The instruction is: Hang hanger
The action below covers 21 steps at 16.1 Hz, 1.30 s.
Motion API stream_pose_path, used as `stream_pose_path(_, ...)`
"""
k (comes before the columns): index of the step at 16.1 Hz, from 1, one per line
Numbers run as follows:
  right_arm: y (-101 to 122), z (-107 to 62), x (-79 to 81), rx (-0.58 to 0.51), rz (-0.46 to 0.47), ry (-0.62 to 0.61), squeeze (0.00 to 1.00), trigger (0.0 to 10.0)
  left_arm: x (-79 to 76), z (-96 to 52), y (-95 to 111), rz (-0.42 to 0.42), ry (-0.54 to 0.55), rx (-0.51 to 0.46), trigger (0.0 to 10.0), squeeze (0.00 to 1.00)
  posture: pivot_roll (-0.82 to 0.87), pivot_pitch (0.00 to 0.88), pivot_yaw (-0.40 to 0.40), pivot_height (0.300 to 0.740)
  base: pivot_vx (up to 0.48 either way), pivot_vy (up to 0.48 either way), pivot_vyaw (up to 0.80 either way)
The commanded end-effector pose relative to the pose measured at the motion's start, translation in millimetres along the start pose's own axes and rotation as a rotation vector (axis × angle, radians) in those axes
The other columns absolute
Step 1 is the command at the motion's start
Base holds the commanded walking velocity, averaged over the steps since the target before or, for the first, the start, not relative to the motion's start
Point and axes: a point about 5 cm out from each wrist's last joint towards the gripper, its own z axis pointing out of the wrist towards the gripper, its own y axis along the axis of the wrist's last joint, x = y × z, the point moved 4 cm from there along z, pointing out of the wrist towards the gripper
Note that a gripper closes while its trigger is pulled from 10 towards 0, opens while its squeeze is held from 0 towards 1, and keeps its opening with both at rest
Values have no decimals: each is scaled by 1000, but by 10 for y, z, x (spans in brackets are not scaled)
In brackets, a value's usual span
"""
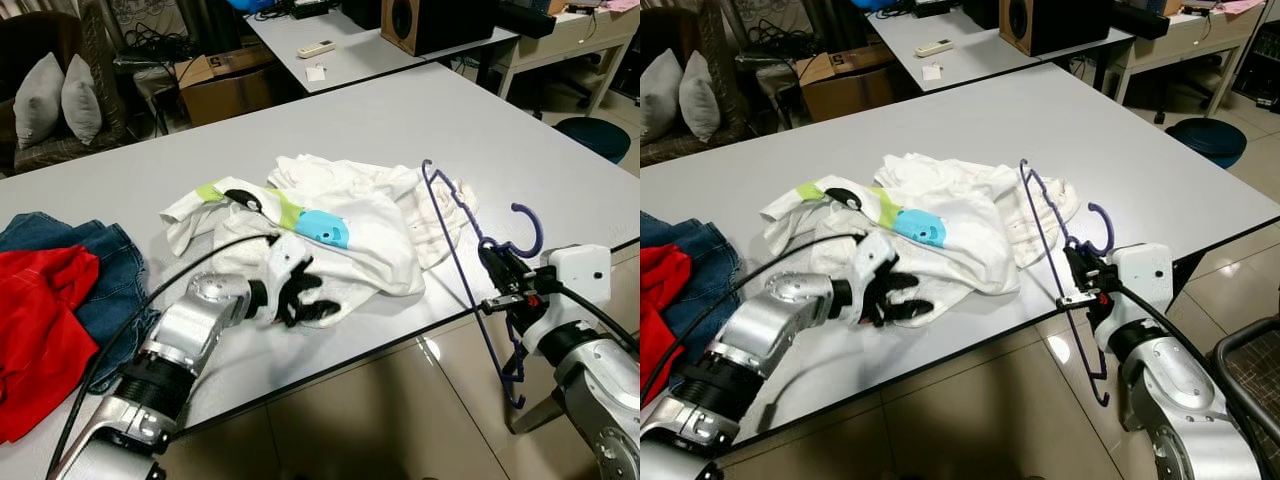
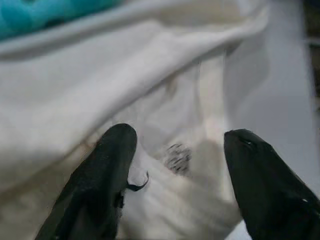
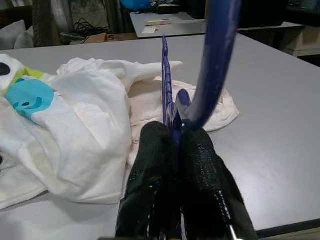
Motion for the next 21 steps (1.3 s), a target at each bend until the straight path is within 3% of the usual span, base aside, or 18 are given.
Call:
stream_pose_path(1, 27, 0, 45, -8, -9, 16, 0, 10000, 123, -25, -80, 33, 99, 47, 10000, 0, -64, 0, 129, 740, 0, 0, 0)
stream_pose_path(3, 29, -1, 50, -8, -12, 18, 0, 10000, 231, -57, -66, 110, 186, 62, 10000, 0, -64, 0, 130, 740, 0, 0, 0)
stream_pose_path(8, 34, 8, 46, -11, -14, 17, 0, 10000, 292, -138, -18, 204, 222, 60, 10000, 0, -59, 0, 131, 740, 0, 0, 0)
stream_pose_path(11, 36, 13, 44, -13, -12, 14, 0, 10000, 211, -172, -149, 202, 122, 126, 10000, 0, -58, 0, 134, 740, 0, 0, 0)
stream_pose_path(12, 38, 14, 42, -13, -14, 14, 0, 10000, 199, -179, -191, 200, 111, 147, 9294, 0, -59, 0, 135, 740, 0, 0, 0)
stream_pose_path(13, 39, 7, 34, -13, -13, 12, 0, 10000, 194, -192, -194, 168, 113, 141, 10000, 0, -60, 0, 136, 740, 0, 0, 0)
stream_pose_path(15, 33, -6, 26, -11, -15, 9, 0, 10000, 214, -232, -137, 77, 115, 106, 10000, 0, -59, 0, 136, 740, 0, 0, 0)
stream_pose_path(21, 32, -3, 21, -11, -14, 7, 0, 10000, 255, -280, -166, 101, 115, 133, 10000, 0, -57, 0, 137, 740, 0, 0, 0)
